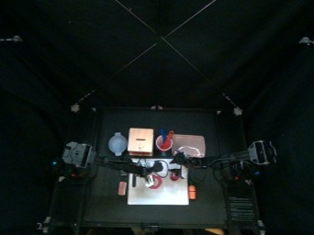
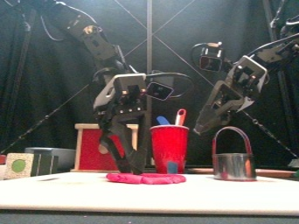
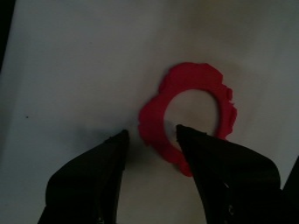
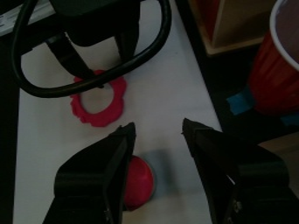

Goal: Get the cutter from the drawer then cut the dough then place the extra dough in the bowl
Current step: Place the extra dough in the bowl

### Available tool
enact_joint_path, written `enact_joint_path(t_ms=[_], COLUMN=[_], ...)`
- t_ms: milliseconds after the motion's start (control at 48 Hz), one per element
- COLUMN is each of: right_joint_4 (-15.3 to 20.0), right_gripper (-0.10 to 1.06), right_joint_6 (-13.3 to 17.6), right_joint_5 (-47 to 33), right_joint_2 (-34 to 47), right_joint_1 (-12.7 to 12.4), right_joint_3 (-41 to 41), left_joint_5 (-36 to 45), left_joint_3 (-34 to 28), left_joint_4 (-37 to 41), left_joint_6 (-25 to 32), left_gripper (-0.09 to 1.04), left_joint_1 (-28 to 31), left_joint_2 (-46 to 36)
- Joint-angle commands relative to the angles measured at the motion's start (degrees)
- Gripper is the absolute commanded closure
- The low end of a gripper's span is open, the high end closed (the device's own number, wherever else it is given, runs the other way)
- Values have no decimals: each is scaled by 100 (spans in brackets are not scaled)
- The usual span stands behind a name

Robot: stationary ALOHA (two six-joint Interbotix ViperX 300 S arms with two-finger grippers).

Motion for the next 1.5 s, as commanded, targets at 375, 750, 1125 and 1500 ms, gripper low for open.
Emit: enact_joint_path(t_ms=[375,750,1125,1500], right_joint_4=[9,9,9,9], right_gripper=[13,13,13,13], right_joint_6=[0,0,0,0], right_joint_5=[9,18,18,18], right_joint_2=[-264,-1037,-1195,-1195], right_joint_1=[-97,-220,-229,-272], right_joint_3=[18,316,404,404], left_joint_5=[378,650,686,712], left_joint_3=[-97,-149,-185,-176], left_joint_4=[149,360,369,360], left_joint_6=[-70,-70,-62,-44], left_gripper=[11,11,12,27], left_joint_1=[-299,-264,-272,-272], left_joint_2=[237,211,255,246])
